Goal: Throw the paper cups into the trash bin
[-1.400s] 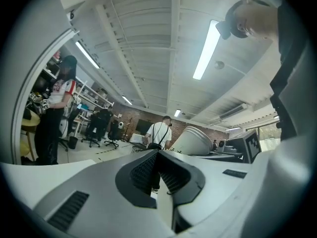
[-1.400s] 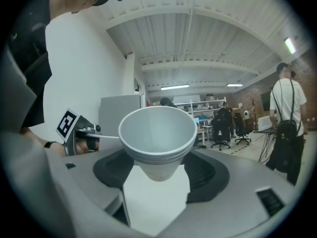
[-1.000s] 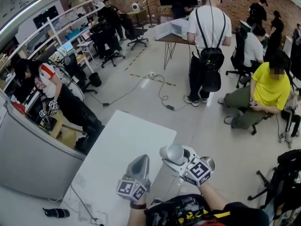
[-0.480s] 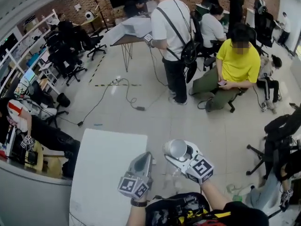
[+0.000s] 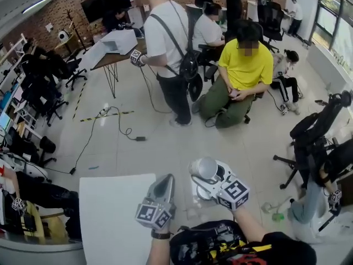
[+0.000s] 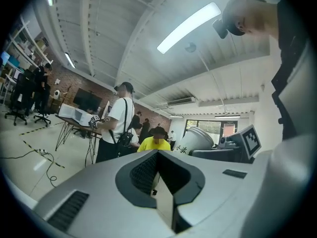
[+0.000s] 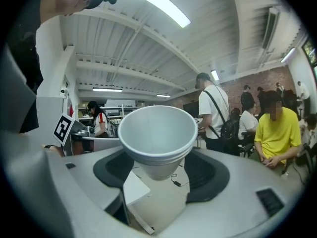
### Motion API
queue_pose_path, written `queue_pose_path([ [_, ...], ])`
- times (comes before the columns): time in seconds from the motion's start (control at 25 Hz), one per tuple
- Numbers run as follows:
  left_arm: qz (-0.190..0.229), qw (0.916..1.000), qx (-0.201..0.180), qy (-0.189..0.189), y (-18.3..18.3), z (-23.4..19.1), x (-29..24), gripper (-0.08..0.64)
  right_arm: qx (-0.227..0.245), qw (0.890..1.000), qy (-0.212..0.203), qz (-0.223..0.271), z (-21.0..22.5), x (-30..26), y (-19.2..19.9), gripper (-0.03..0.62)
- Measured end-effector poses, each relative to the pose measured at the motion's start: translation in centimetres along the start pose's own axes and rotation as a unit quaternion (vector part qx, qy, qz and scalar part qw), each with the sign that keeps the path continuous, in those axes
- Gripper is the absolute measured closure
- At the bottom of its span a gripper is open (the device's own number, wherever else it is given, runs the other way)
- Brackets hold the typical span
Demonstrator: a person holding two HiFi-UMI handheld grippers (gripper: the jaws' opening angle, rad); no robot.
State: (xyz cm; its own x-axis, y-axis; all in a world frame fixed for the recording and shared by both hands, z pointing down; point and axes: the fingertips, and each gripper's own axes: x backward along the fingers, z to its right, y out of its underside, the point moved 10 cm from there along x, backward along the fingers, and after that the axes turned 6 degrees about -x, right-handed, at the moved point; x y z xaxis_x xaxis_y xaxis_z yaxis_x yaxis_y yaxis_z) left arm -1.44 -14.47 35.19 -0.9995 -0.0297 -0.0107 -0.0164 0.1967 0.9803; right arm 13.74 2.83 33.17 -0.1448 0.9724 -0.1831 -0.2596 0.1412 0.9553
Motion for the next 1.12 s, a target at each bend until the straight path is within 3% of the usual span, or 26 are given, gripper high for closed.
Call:
queue_pose_path([
  [0.4,-0.024,0.9961,0.034,0.078,2.5,-1.2,-2.4,0.557,-0.029,0.998,0.061,-0.016,-0.4,1.2,2.2,0.264],
  [0.8,-0.100,0.9904,0.064,0.070,7.5,-2.0,-9.4,0.557,-0.077,0.992,0.076,-0.061,8.3,-0.3,6.3,0.264],
  [1.12,-0.185,0.9787,0.063,0.064,15.5,-1.3,-11.0,0.557,-0.125,0.980,0.105,-0.118,12.0,0.3,16.5,0.264],
])
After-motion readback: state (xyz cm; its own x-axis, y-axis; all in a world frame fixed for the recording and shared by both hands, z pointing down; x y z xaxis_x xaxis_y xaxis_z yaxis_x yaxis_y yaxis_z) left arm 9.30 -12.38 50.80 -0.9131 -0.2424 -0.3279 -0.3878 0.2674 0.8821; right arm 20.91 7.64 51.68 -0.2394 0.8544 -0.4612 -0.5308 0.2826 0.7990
